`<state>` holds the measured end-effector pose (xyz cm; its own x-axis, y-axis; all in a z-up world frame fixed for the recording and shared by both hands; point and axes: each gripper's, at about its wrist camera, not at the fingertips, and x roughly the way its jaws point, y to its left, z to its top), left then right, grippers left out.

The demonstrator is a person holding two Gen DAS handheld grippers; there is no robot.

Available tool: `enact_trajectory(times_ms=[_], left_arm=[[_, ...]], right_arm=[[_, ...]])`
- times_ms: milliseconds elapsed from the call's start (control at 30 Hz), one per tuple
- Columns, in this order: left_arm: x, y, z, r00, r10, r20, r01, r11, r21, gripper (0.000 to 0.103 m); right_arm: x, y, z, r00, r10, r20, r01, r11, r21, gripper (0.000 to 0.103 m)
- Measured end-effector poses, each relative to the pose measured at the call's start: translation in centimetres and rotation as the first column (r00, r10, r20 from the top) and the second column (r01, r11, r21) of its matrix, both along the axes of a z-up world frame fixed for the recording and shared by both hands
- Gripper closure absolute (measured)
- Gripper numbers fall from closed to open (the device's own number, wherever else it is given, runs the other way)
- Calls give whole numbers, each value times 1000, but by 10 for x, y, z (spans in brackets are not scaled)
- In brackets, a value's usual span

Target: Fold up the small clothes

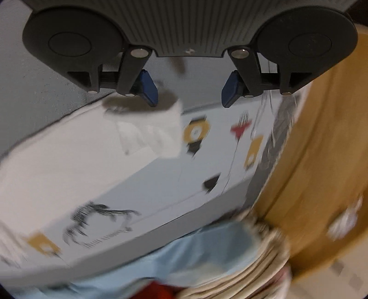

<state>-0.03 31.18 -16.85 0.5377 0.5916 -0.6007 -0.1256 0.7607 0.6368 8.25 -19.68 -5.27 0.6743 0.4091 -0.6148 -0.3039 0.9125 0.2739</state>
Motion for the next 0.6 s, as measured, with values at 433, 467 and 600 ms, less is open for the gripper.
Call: enact_trajectory(times_ms=[433,467,600], left_arm=[[86,-72,51,990,42,132,-6,964,-266,99],[94,-87,64,983,52,176,9,945,-326,99],[111,-173,118,924,79,373,182,767,-615,100]], right_arm=[[19,-15,-39,978,-54,-202,86,985,152,68],[19,-19,-40,975,-64,-214,100,981,164,68],[23,-37,-43,960,-127,-250,180,962,205,69]])
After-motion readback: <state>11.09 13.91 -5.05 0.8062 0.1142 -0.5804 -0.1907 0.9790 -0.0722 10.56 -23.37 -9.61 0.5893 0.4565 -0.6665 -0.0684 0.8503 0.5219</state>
